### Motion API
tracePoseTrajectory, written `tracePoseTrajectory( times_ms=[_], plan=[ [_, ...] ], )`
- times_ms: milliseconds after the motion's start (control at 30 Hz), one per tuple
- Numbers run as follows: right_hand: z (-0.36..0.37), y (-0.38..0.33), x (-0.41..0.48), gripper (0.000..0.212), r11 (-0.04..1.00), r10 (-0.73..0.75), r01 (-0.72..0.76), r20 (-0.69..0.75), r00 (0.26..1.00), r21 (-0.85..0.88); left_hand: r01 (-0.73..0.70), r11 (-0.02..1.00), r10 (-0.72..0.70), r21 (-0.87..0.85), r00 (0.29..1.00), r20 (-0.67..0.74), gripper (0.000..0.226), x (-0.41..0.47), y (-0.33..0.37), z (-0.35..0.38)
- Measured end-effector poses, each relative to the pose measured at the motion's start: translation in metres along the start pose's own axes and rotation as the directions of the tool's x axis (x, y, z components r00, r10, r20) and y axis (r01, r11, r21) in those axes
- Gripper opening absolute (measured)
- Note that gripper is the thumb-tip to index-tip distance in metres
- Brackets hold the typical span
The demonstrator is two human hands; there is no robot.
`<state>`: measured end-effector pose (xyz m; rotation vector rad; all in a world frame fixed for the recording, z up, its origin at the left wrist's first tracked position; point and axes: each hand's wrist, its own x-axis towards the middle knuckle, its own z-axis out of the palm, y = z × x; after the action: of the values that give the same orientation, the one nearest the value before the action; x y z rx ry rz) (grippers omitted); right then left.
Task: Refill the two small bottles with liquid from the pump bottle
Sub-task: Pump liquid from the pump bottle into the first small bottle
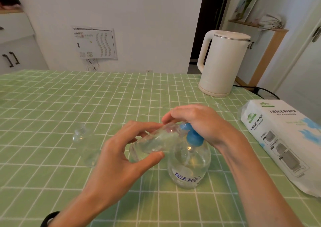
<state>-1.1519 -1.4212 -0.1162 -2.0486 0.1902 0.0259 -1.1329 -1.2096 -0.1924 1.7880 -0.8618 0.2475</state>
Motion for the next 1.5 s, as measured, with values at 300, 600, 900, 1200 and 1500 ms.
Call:
tracePoseTrajectory(
  times_ms=[300,600,900,1200,1500],
  plan=[
    [-0.0002,-0.0013,0.0004,0.029,0.996,-0.048,0.057,-0.113,0.992,0.074,0.014,1.0,-0.015,-0.011,1.0,-0.011,0.051,-0.0017,0.0016,0.0014],
    [-0.001,0.0011,0.0018,0.029,0.983,-0.092,0.094,-0.023,0.996,0.156,0.011,1.0,-0.011,-0.015,1.0,-0.003,0.048,0.0014,-0.0007,0.0013],
    [0.0014,0.0036,0.0009,0.029,0.998,0.019,-0.016,-0.05,0.999,0.06,0.026,1.0,-0.026,0.001,1.0,0.0,0.047,-0.003,-0.0032,0.0048],
    [-0.0003,0.0029,-0.0009,0.032,0.994,-0.055,0.071,-0.192,0.98,0.081,0.02,1.0,-0.02,-0.01,1.0,-0.001,0.052,-0.0024,-0.0017,0.0045],
    [0.0016,0.0052,0.0012,0.03,0.994,-0.019,0.027,-0.074,0.997,0.105,0.017,1.0,-0.016,-0.008,1.0,0.021,0.049,0.0015,-0.0044,0.0022]
  ],
)
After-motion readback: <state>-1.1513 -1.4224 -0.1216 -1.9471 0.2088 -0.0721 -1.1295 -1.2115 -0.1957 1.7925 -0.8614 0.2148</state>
